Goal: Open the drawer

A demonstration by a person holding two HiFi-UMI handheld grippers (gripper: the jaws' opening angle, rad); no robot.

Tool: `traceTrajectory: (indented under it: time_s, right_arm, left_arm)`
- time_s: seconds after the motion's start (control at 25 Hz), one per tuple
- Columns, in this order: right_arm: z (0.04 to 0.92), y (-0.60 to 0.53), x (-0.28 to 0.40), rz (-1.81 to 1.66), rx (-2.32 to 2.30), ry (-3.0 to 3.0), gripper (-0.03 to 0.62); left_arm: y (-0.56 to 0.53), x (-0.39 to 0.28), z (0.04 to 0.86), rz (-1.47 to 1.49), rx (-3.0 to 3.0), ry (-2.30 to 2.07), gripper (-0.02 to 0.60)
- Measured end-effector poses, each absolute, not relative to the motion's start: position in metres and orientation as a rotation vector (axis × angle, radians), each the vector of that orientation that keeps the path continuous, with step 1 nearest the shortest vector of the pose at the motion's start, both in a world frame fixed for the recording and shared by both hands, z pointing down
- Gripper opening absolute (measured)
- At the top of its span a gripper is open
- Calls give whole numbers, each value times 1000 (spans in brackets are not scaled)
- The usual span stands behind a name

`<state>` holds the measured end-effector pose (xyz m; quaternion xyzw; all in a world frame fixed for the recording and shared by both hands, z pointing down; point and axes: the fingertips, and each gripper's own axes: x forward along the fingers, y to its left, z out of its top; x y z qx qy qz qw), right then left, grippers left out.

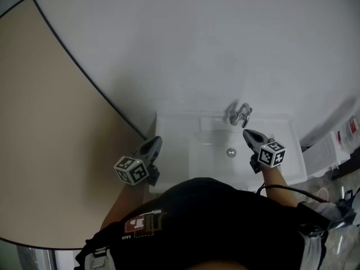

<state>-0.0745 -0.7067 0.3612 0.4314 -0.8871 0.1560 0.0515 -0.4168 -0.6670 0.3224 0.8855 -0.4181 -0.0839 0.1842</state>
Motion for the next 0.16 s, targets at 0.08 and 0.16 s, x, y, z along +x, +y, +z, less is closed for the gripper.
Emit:
traceTrajectory:
  time_s: [0.08,0.16]
  right_arm:
    - [361,-706,-73,473,1317,-2697,-2]
    - [361,-705,-71,472,1321,-2695,-2]
  left_arm:
    - [-667,-416,323,-236,2496,-1174,-12]
    - [-667,-415,324,-236,2492,-1171,-12]
